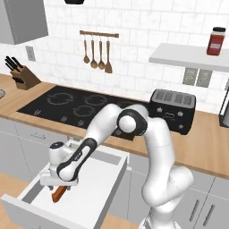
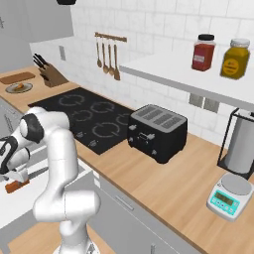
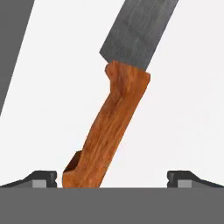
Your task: Pick up the knife from the drawer and place it on the cutting board. Then place the meat from the plate to the cutting board.
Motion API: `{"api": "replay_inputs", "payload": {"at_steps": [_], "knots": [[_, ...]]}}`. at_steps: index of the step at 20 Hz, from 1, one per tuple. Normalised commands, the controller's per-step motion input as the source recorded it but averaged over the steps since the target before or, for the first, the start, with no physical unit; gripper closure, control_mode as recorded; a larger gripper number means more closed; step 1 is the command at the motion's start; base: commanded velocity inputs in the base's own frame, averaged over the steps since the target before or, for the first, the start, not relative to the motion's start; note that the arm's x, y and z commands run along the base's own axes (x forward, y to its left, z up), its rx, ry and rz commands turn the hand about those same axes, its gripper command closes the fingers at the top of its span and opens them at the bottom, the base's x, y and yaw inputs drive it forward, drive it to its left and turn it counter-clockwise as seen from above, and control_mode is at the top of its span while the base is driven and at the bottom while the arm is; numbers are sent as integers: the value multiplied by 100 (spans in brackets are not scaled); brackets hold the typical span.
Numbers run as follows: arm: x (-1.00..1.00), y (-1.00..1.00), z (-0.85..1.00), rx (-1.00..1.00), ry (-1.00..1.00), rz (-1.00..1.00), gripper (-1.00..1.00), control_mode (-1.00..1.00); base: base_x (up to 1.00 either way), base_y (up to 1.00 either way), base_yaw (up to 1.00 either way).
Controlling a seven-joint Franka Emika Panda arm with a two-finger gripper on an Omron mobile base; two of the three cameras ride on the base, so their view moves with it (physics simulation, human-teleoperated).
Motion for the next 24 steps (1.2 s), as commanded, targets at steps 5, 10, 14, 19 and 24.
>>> {"api": "replay_inputs", "payload": {"at_steps": [5, 10, 14, 19, 24], "knots": [[26, 0, -34, -5, 1, 0, -100, -100, 0, 0, 0], [14, -8, -52, -3, 0, 4, -100, -100, 0, 0, 0], [0, -10, -57, -2, 0, 6, 100, -100, 0, 0, 0], [-4, -3, -26, 0, -2, 8, 100, -100, 0, 0, 0], [-51, -56, 40, 6, -22, 3, 100, -100, 0, 0, 0]]}}
